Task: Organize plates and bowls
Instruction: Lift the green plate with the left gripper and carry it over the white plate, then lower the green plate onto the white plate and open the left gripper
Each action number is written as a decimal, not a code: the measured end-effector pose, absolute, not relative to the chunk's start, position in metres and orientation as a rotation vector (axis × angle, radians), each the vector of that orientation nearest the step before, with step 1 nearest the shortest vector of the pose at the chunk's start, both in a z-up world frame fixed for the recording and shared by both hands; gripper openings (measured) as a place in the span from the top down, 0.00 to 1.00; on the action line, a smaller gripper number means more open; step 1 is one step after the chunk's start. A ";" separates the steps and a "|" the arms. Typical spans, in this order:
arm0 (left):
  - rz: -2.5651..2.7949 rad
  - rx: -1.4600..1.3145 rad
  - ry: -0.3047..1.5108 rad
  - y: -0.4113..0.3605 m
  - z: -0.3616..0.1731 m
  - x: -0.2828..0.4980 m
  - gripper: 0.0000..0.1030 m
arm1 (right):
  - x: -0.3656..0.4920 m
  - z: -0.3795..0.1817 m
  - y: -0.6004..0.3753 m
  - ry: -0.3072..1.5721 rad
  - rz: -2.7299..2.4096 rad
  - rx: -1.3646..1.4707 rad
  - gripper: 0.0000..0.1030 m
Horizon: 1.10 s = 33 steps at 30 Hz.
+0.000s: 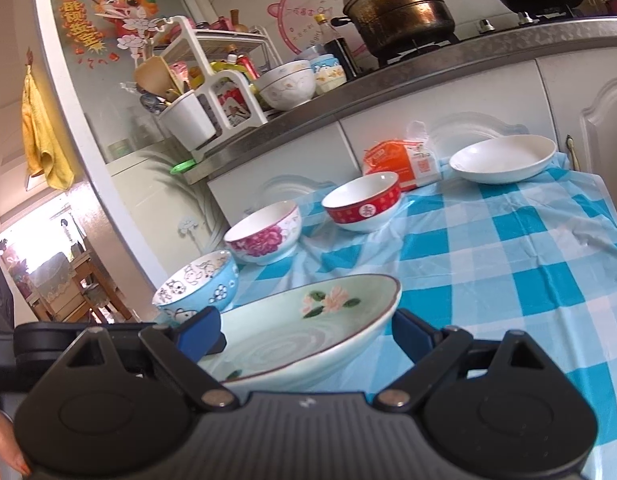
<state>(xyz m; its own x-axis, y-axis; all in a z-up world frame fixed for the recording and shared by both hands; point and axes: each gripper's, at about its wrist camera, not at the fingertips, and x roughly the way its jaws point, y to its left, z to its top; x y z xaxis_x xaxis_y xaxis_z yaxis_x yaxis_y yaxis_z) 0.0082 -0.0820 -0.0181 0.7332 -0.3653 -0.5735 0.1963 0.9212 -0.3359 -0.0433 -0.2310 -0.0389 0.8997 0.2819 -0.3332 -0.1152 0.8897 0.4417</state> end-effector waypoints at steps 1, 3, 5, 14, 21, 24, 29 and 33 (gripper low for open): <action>-0.306 -0.261 0.677 -0.079 -0.016 0.006 0.73 | -0.044 -0.037 -0.227 0.402 0.220 0.420 0.10; -0.297 -0.263 0.672 -0.069 -0.013 0.000 0.73 | -0.045 -0.034 -0.218 0.400 0.236 0.405 0.10; -0.285 -0.260 0.664 -0.060 -0.010 -0.005 0.73 | -0.047 -0.031 -0.211 0.398 0.252 0.402 0.10; -0.197 -0.277 0.650 -0.011 -0.011 -0.026 0.73 | -0.046 -0.026 -0.167 0.428 0.356 0.378 0.10; -0.115 -0.275 0.640 0.021 -0.018 -0.033 0.73 | -0.035 -0.031 -0.131 0.467 0.434 0.338 0.10; -0.089 -0.276 0.635 0.029 -0.020 -0.032 0.73 | -0.030 -0.035 -0.119 0.486 0.453 0.319 0.10; -0.063 -0.284 0.642 0.038 -0.025 -0.029 0.73 | -0.025 -0.039 -0.106 0.511 0.471 0.307 0.10; -0.071 -0.271 0.639 0.037 -0.027 -0.029 0.74 | -0.022 -0.041 -0.101 0.522 0.461 0.286 0.10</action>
<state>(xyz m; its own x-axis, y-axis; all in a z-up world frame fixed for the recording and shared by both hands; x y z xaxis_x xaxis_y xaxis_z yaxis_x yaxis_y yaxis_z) -0.0290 0.0371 -0.0273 0.8013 -0.1485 -0.5795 -0.0178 0.9623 -0.2712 -0.0221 -0.1009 -0.0406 0.7687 0.4897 -0.4114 -0.3470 0.8597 0.3749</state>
